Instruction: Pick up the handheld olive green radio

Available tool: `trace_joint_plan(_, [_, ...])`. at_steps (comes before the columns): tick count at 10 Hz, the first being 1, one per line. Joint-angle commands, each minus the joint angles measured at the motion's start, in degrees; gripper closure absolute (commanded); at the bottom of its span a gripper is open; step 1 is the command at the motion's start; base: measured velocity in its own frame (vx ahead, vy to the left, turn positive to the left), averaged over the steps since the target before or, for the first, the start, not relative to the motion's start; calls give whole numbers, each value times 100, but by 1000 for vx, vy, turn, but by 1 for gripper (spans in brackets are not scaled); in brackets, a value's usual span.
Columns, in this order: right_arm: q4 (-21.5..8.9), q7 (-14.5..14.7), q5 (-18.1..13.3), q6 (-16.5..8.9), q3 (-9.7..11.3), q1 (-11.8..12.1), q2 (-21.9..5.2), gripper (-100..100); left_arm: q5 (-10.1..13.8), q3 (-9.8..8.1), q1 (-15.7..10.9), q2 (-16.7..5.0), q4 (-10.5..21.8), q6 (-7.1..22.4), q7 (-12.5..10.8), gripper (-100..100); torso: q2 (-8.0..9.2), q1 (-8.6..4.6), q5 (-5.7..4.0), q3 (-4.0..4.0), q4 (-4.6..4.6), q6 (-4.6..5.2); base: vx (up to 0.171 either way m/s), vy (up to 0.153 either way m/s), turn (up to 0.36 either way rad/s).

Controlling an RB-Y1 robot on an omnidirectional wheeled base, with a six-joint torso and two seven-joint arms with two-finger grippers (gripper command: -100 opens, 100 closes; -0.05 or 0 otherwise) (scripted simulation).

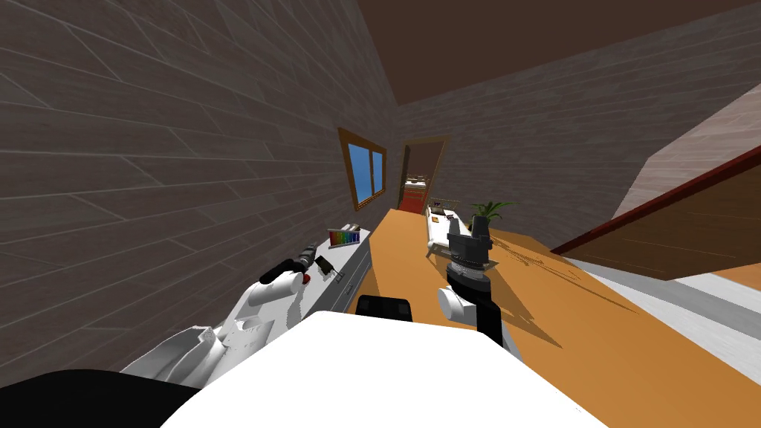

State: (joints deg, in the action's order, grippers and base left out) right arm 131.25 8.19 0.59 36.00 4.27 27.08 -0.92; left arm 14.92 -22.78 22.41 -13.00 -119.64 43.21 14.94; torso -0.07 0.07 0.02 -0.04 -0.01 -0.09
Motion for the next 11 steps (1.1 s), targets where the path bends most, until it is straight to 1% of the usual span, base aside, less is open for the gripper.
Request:
trace_joint_plan(1, [0, 0, 0, 0, 0, 0, 0, 0, 63, -103, -6, -11, 81, 286, 60, -100, 0, 0, 0, 0, 0, 0, 11, 11, -254])
trace_joint_plan(2, [0, 0, 0, 0, 1, -1, 0, 0, 63, -103, -6, -11, 81, 423, 60, -100, -2, 0, 0, -1, 0, 7, 8, 21, -136])
trace_joint_plan(3, [0, 0, 0, 0, 0, 0, 0, 0, 63, -103, -6, -11, 81, 481, 60, -100, -2, 2, 0, -1, 0, 2, 2, 12, 22])
trace_joint_plan(4, [0, 0, 0, 0, 0, 0, 0, 0, 125, -200, -20, -25, 177, 701, 121, -100, 0, 1, 0, 0, 0, 0, 7, 12, -263])
trace_joint_plan(5, [0, 0, 0, 0, 1, -1, 0, 0, 125, -200, -20, -25, 177, 827, 121, -100, -1, 1, 0, -1, 0, 7, 7, 24, -127])
trace_joint_plan(6, [0, 0, 0, 0, 0, 0, 0, 0, 125, -200, -20, -25, 177, 883, 121, -100, -2, 4, 1, -1, 0, 1, 3, 13, 39])
trace_joint_plan(7, [0, 0, 0, 0, 0, 0, 0, 0, 185, -295, -32, -38, 272, 1101, 183, -100, -1, 1, 0, 0, 0, 0, 8, 14, -240])
trace_joint_plan(8, [0, 0, 0, 0, 1, -1, 0, 0, 185, -295, -32, -38, 272, 1219, 183, -100, -3, 2, 0, -1, 0, 6, 6, 24, -126])
trace_joint_plan(9, [0, 0, 0, 0, 0, 0, 0, 0, 185, -295, -32, -38, 272, 1277, 183, -100, -1, 4, 0, -1, 0, 0, 1, 12, 20])
trace_joint_plan(10, [0, 0, 0, 0, 0, 0, 0, 0, 244, -387, -43, -51, 366, 1513, 245, -100, 0, 0, 0, 0, 0, 0, 4, 15, -238])
trace_joint_plan(11, [0, 0, 0, 0, 0, -1, 0, 0, 244, -387, -43, -51, 366, 1662, 245, -100, -1, 2, 0, 0, 0, 5, 5, 24, -136])
